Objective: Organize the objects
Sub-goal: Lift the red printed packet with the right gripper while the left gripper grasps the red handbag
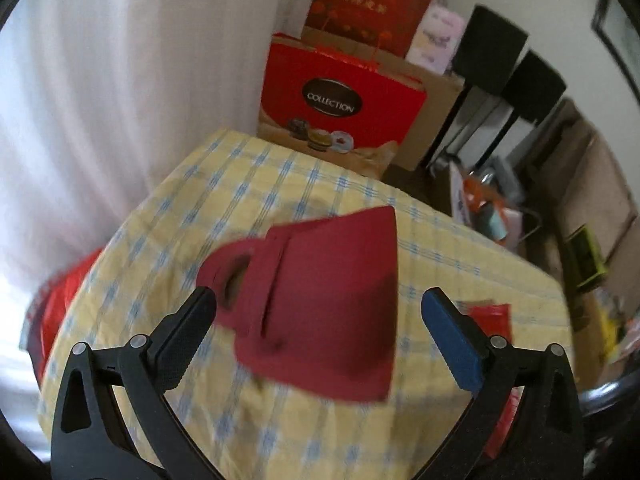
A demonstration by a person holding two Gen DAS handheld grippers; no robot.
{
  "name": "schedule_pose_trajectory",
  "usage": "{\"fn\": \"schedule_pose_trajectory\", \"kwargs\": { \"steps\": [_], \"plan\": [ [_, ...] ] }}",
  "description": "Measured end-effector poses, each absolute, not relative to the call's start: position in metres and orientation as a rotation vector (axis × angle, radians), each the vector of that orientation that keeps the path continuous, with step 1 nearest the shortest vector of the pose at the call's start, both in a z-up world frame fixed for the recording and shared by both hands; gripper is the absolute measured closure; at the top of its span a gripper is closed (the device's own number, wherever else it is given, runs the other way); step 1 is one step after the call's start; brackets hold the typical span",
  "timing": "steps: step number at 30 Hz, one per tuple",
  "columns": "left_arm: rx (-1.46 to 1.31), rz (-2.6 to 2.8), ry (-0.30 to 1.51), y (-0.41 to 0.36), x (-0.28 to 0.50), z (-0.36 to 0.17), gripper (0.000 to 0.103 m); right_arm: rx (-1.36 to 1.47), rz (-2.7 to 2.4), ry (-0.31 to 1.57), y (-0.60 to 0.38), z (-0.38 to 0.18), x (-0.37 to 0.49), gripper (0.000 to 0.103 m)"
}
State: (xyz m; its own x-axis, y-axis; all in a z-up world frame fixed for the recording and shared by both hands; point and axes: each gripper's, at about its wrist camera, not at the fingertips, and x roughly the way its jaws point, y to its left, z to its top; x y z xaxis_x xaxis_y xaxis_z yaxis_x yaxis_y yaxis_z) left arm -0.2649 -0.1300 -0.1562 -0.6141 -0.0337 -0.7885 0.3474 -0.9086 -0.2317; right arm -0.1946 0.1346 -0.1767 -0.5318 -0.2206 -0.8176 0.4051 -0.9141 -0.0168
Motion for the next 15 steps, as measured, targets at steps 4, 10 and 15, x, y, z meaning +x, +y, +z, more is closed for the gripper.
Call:
{"fn": "schedule_pose_trajectory", "kwargs": {
  "steps": [4,10,15],
  "plan": [
    [1.388,-2.526,0.434,-0.122,-0.289,-0.175,0.000,1.278,-2.446,0.281,0.135,-0.176,-0.196,0.065],
    [1.475,-2.473,0.278,-0.106,-0.300,-0.206,0.001,1.288,-2.458,0.282,0.131,-0.176,-0.193,0.065],
    [1.441,-2.534,0.408,-0.116,-0.291,-0.203,0.009,1.290,-2.462,0.270,0.131,-0.176,-0.192,0.065]
  ]
}}
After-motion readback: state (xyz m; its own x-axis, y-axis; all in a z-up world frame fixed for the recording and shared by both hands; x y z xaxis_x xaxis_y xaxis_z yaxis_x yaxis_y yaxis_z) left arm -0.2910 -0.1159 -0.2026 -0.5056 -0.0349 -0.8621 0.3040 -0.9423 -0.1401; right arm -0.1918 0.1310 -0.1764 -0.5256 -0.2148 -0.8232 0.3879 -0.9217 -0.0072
